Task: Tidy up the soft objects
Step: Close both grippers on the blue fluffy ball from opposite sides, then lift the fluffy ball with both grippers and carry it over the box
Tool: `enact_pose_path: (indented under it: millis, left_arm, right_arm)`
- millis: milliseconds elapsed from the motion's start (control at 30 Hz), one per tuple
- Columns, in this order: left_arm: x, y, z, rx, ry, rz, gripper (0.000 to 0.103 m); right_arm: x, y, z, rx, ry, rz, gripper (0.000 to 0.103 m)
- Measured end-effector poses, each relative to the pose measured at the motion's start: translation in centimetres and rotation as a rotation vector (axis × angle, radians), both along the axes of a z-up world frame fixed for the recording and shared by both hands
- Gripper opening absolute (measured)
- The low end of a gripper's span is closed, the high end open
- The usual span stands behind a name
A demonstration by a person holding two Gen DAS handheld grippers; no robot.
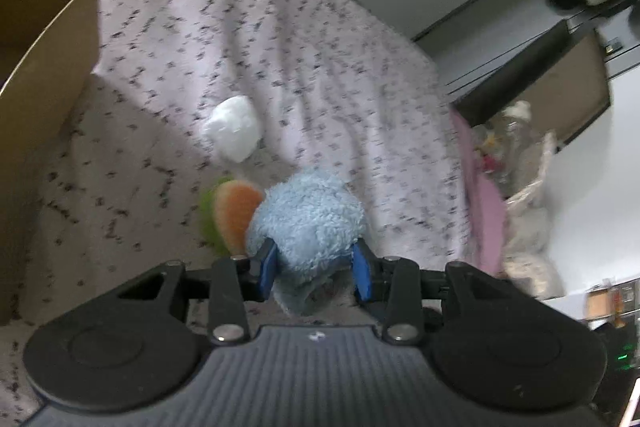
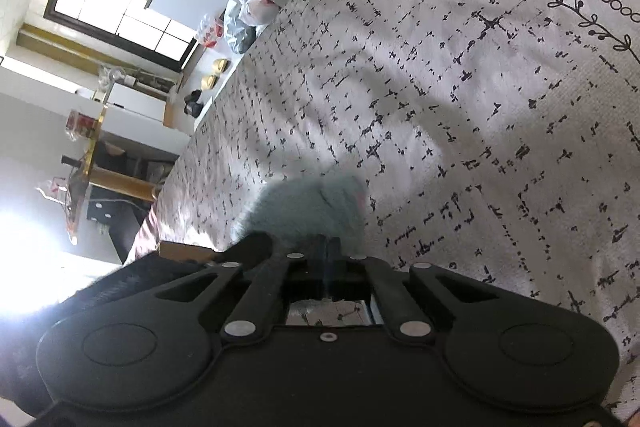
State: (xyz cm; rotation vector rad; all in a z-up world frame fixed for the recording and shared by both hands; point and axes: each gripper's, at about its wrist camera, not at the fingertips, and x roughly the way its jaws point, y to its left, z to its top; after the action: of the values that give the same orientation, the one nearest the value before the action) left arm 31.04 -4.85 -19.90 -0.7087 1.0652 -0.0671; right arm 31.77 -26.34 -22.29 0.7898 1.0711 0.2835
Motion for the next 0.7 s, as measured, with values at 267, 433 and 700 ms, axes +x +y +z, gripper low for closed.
enact_pose_path:
  millis: [267,433,700]
  left_arm:
    - [-0.3,-0.2,-0.2,0.03,-0.009,0.009,0.04]
    - [0.7,0.1,0.3,0.066,-0.021,0.016,0.04]
    - [1.6,0.7,0.0,0.056,-0.018,0.015,0.04]
  right_arm:
    - [0.0,-0.3,-1.4,0.024,0.082,-0.03,0.003]
    - [0.7,0.6,-1.5,0.032,0.077,-0.009,0.012]
    - [1.6,1.4,-1.9,0.042,0.073,-0.009,0.034]
